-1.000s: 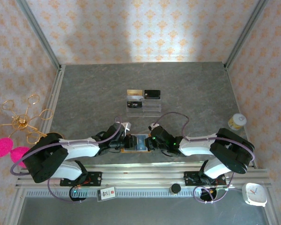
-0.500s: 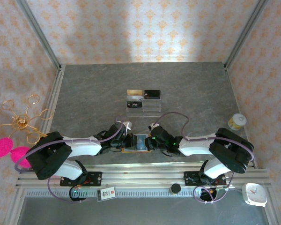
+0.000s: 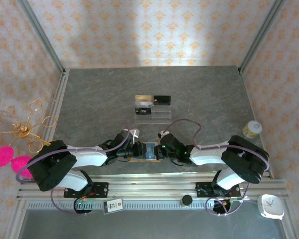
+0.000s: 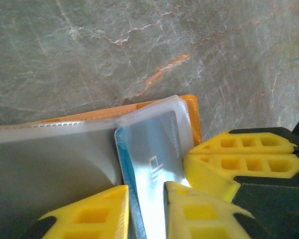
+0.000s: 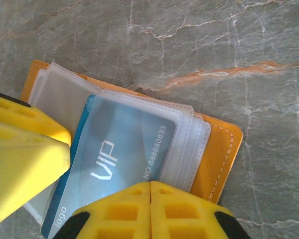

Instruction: Take the credit cards out of the card holder

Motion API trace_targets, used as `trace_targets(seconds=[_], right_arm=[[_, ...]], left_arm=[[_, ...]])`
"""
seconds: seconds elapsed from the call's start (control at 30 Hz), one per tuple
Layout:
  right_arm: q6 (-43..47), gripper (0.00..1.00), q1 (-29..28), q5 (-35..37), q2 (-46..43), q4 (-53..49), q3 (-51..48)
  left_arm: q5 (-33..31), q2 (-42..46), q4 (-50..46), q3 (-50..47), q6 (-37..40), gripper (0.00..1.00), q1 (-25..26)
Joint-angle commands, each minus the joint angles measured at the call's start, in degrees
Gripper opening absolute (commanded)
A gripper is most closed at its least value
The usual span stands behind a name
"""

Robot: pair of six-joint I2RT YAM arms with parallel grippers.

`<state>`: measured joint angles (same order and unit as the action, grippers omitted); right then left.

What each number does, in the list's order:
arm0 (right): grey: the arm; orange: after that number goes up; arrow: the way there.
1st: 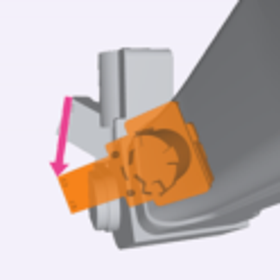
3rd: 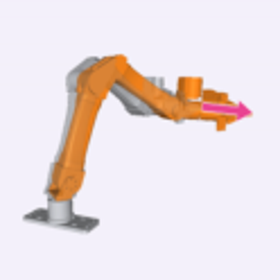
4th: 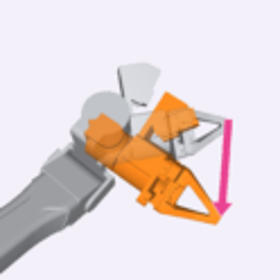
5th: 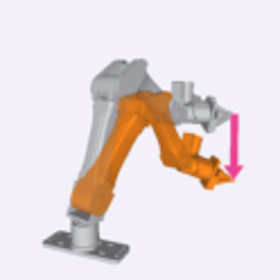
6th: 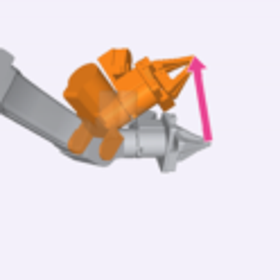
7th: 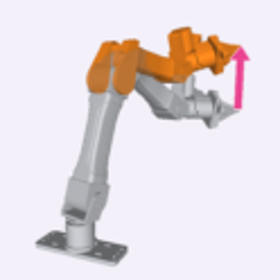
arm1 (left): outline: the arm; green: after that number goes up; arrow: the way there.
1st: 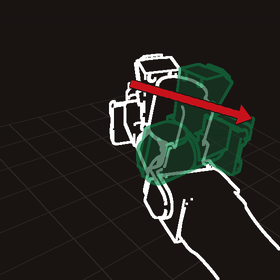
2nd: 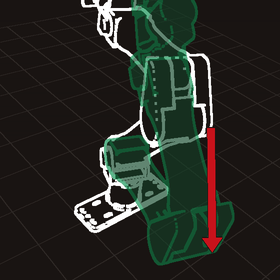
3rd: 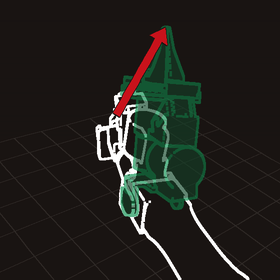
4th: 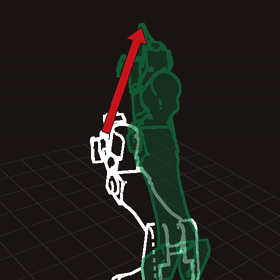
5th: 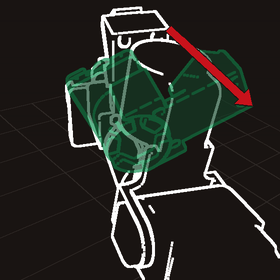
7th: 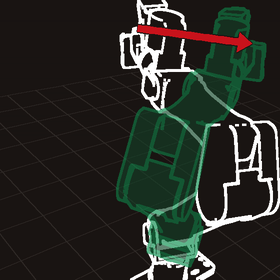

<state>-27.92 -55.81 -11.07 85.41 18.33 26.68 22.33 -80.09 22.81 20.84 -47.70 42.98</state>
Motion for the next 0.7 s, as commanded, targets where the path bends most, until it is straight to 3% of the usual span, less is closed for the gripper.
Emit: trace_targets(seconds=[0.0,0.1,0.4,0.57,0.67], right_arm=[[-0.8,0.07,-0.2,-2.7,2.6,-1.8,-1.5],[-0.7,0.06,-0.2,-2.6,2.3,-2.3,-1.4],[-0.9,0.06,-0.2,-3.4,3.1,-2.6,-1.4],[-0.9,0.05,-0.2,-3.4,3.6,-2.9,-0.9],[-0.9,0.05,-0.2,-2.7,3.3,-3.7,-0.8]], left_arm=[[1.4,-0.6,1.0,-1.4,-0.9,0.12,-0.2],[1.3,-0.1,1.3,-1.9,-1.1,0.1,-0.5],[3.8,0.6,6.1,-3.6,-2.7,0.15,-0.7],[5.2,0.2,8.1,-4.1,-3.3,0.02,-0.9],[4.8,0.4,7.0,-3.9,-3.0,0.0,-1.1]])
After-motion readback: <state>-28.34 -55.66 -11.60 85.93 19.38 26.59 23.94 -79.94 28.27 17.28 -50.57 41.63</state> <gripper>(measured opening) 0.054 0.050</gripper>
